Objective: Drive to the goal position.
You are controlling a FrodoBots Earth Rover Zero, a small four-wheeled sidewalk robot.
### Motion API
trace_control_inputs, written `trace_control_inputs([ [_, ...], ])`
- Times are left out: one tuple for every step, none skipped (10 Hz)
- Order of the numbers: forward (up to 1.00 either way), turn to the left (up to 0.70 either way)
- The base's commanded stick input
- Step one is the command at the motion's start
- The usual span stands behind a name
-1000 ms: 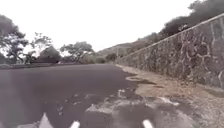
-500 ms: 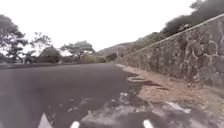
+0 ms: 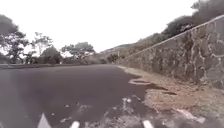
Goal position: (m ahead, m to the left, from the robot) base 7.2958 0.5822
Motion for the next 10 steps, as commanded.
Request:
trace_control_inputs([
  [0.50, -0.01],
  [0.50, 0.00],
  [0.50, 0.00],
  [0.50, 0.00],
  [0.50, 0.00],
  [0.50, 0.00],
  [0.50, 0.00],
  [0.50, 0.00],
  [0.50, 0.00],
  [0.50, 0.00],
])
